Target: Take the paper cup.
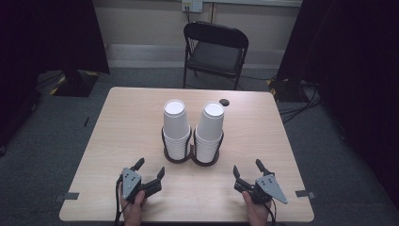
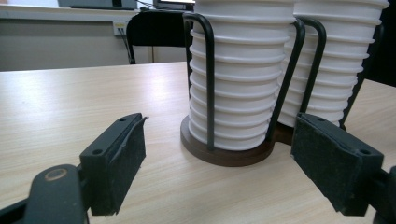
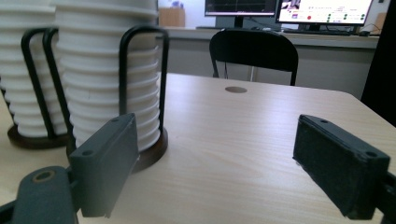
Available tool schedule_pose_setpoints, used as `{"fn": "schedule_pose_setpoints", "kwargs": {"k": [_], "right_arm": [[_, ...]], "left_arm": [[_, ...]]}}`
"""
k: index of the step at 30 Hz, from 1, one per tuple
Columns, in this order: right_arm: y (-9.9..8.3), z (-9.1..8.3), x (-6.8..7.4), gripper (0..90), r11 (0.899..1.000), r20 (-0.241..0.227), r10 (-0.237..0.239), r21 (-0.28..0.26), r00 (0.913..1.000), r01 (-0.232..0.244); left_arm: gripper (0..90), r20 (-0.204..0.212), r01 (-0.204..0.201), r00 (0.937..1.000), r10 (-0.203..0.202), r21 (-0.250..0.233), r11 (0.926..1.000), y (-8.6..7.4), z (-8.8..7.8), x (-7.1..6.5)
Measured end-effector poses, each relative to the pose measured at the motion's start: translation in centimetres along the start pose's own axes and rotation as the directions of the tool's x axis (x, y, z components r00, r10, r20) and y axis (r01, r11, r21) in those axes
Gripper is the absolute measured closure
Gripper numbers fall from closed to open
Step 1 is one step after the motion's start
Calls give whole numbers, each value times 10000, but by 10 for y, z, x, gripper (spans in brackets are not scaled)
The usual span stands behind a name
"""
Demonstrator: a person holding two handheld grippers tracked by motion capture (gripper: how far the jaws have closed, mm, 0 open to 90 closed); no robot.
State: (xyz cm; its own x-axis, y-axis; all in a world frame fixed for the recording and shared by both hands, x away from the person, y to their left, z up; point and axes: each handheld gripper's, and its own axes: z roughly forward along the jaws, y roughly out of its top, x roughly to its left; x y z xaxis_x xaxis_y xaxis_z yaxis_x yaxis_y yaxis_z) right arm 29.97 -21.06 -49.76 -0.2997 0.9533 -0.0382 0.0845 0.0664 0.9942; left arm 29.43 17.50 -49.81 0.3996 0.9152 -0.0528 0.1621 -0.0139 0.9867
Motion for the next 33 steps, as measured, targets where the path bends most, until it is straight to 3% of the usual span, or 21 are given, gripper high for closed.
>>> {"fn": "schedule_pose_setpoints", "kwargs": {"k": [2, 7, 11, 15, 22, 33], "right_arm": [[1, 2, 3, 138, 9993, -5, -286, 259, 9996, 286], [1, 2, 0, 138, 9988, -214, 145, 470, 9997, -134], [2, 2, 2, 143, 9974, -371, 88, 713, 9993, -61], [3, 4, 0, 158, 9931, -1148, 389, 1141, 9926, -257], [9, 5, 5, 194, 9943, -1530, 609, 963, 9863, -465], [27, 16, 20, 228, 9968, -1791, 300, 784, 9834, -162]], "left_arm": [[176, -11, -115, 9999, 115, 6, 9999, 0, 0, -1], [175, 8, -208, 9998, 208, -114, 9997, -1, -2, -1], [175, 32, -238, 9997, 239, -165, 9996, -1, -2, -1], [173, 57, -169, 9998, 171, -288, 9994, -1, -3, -1], [173, 87, -160, 9998, 163, -271, 9995, -1, -3, 0], [173, 99, -309, 9995, 312, -295, 9991, -1, -4, -1]]}}
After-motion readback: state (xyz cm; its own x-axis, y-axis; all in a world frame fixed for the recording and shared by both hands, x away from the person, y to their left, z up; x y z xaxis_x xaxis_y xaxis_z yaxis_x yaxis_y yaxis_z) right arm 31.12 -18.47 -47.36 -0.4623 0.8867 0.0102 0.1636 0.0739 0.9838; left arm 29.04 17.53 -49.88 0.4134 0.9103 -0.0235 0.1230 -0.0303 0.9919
